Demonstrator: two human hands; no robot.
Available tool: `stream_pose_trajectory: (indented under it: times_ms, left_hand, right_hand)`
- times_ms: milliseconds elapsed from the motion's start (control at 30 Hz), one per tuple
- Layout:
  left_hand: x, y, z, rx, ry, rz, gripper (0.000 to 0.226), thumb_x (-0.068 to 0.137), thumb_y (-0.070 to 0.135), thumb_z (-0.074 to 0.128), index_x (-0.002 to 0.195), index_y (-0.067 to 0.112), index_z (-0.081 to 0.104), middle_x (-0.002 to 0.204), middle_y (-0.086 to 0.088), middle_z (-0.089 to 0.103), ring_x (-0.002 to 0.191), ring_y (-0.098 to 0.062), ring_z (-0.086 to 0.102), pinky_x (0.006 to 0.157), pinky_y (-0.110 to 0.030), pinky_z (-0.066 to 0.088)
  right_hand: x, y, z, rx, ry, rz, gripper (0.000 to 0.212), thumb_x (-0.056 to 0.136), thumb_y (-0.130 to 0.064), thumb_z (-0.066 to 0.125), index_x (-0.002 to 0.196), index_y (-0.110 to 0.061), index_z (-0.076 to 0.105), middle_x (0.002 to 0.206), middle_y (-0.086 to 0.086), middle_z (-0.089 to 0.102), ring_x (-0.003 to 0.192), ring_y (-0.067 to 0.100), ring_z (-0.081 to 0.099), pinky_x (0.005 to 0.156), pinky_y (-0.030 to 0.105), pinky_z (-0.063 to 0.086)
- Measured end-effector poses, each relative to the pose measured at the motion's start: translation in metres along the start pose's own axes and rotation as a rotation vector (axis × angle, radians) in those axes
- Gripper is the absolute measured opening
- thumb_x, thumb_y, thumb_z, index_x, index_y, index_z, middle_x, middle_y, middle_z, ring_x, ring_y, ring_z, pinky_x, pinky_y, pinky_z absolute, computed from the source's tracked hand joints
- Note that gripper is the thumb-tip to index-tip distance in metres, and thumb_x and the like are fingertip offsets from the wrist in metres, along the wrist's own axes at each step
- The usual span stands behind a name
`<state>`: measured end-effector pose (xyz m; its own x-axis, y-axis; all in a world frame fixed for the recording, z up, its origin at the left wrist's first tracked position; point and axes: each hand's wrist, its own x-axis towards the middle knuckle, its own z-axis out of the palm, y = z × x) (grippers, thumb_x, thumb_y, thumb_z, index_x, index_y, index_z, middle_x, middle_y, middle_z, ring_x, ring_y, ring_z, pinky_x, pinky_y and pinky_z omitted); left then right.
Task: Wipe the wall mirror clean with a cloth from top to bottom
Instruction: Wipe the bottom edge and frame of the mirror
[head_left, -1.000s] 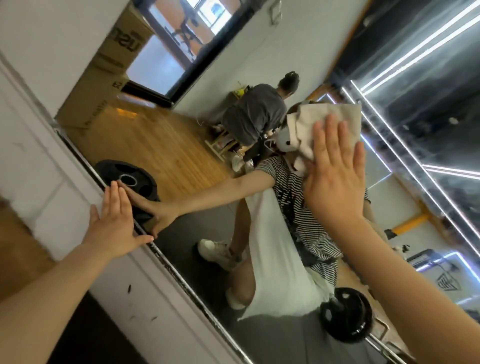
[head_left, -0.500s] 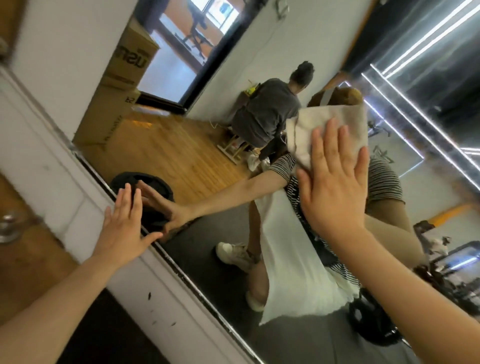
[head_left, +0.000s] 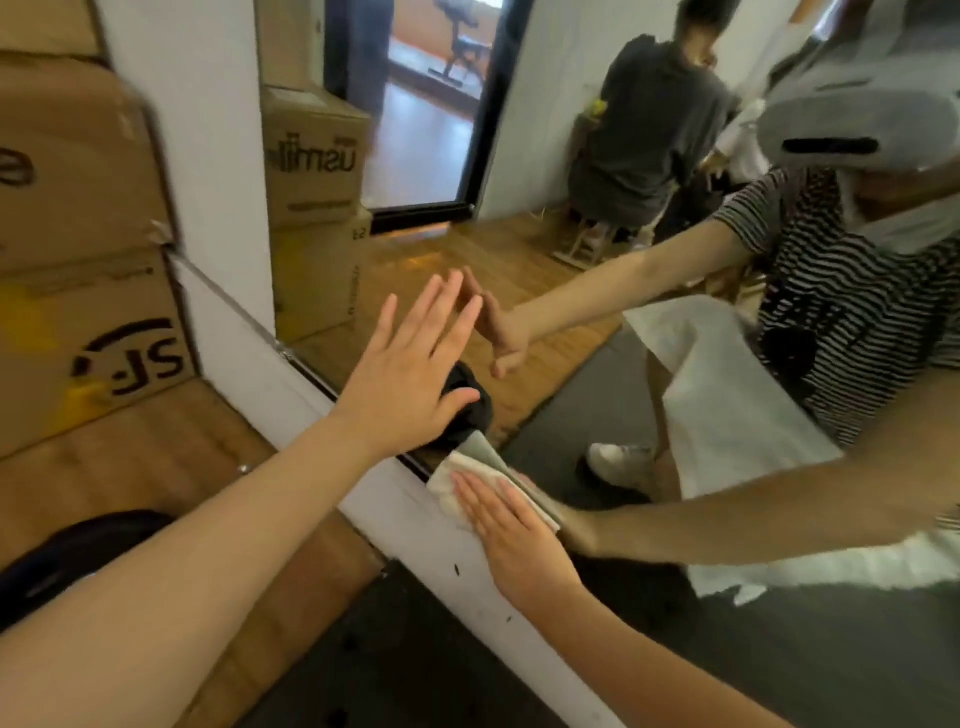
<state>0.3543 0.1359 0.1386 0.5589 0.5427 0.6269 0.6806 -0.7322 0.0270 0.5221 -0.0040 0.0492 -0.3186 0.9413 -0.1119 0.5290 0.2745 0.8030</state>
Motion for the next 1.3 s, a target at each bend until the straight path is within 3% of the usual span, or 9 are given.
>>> stream_pose_trajectory:
  times_ms: [267,367,500,633,700,800,967,1100,1300]
  left_hand:
    - [0.017,0.013,-0.044,0.133,0.001,0.105,0.078,0.091,0.052,0.038,0.150,0.008,0.013,0.157,-0.020,0.010,0.145,-0.034,0.008,0.114,-0.053,0.011]
    - [0.041,0.023,-0.081,0.144,0.090,0.229,0.074,0.092,0.047,0.041,0.149,0.008,0.013,0.155,-0.015,0.007,0.144,-0.033,0.007,0.118,-0.049,0.003]
    - [0.069,0.027,-0.103,0.181,0.145,0.367,0.072,0.094,0.043,0.042,0.149,0.007,0.014,0.154,-0.015,0.009,0.144,-0.034,0.008,0.118,-0.045,-0.005]
    - [0.086,0.022,-0.105,0.217,0.161,0.483,0.071,0.094,0.042,0.040,0.150,0.006,0.016,0.155,-0.015,0.011,0.148,-0.028,0.000,0.118,-0.048,-0.004]
    - [0.096,0.020,-0.110,0.224,0.199,0.514,0.069,0.093,0.040,0.039,0.149,0.005,0.018,0.155,-0.015,0.012,0.145,-0.031,0.009,0.117,-0.048,-0.002]
    - [0.124,0.020,-0.123,0.196,0.281,0.547,0.070,0.092,0.040,0.037,0.149,0.004,0.016,0.155,-0.014,0.011,0.143,-0.033,0.012,0.116,-0.049,0.000]
    - [0.183,0.018,-0.133,0.161,0.429,0.652,0.066,0.098,0.040,0.031,0.151,0.005,0.014,0.154,-0.014,0.014,0.149,-0.024,-0.007,0.117,-0.047,-0.004]
    - [0.192,0.008,-0.112,0.164,0.573,0.704,0.068,0.099,0.041,0.026,0.155,0.012,0.000,0.163,-0.008,-0.004,0.149,-0.019,-0.012,0.118,-0.047,-0.004]
    - [0.195,0.008,-0.107,0.065,0.605,0.752,0.071,0.097,0.040,0.030,0.155,0.014,-0.001,0.162,-0.002,-0.014,0.150,-0.019,-0.008,0.118,-0.048,-0.003]
  right_hand:
    - [0.003,-0.006,0.002,0.127,-0.010,-0.023,0.066,0.106,-0.031,0.019,0.139,0.004,-0.025,0.136,0.021,-0.039,0.120,0.040,-0.037,0.098,0.048,-0.025]
    - [0.002,0.001,-0.008,0.020,-0.044,-0.163,0.063,0.106,-0.023,0.019,0.141,0.005,-0.026,0.135,0.019,-0.040,0.137,0.033,-0.029,0.102,0.043,-0.022]
    - [-0.006,-0.007,0.036,0.263,0.003,0.093,0.063,0.103,-0.032,0.014,0.150,-0.010,-0.022,0.152,0.009,-0.037,0.146,0.022,-0.024,0.117,0.026,-0.011]
    - [-0.042,0.021,0.018,0.135,-0.056,-0.030,0.086,0.094,-0.033,0.052,0.152,-0.007,-0.006,0.159,0.014,-0.023,0.148,0.029,-0.013,0.118,0.034,-0.013]
    - [-0.048,0.056,-0.021,0.020,-0.030,-0.090,0.080,0.100,-0.020,0.042,0.146,-0.003,-0.021,0.147,0.016,-0.037,0.144,0.030,-0.022,0.107,0.043,-0.024]
    - [-0.048,0.087,-0.052,0.029,0.065,0.075,0.072,0.101,-0.020,0.032,0.141,-0.003,-0.026,0.148,0.009,-0.031,0.138,0.024,-0.025,0.107,0.044,-0.025]
    - [-0.039,0.136,-0.072,0.014,0.287,0.375,0.066,0.088,-0.018,0.020,0.153,-0.018,0.010,0.157,-0.008,0.009,0.147,0.011,0.001,0.119,0.037,-0.013]
    - [-0.045,0.168,-0.098,0.029,0.471,0.642,0.077,0.087,-0.020,0.028,0.153,-0.009,-0.012,0.155,-0.006,0.015,0.147,0.016,-0.019,0.119,0.035,-0.013]
    - [-0.058,0.204,-0.134,0.157,0.538,0.740,0.044,0.101,-0.013,0.017,0.142,-0.012,0.033,0.147,-0.004,0.040,0.147,0.009,-0.014,0.118,0.032,-0.002]
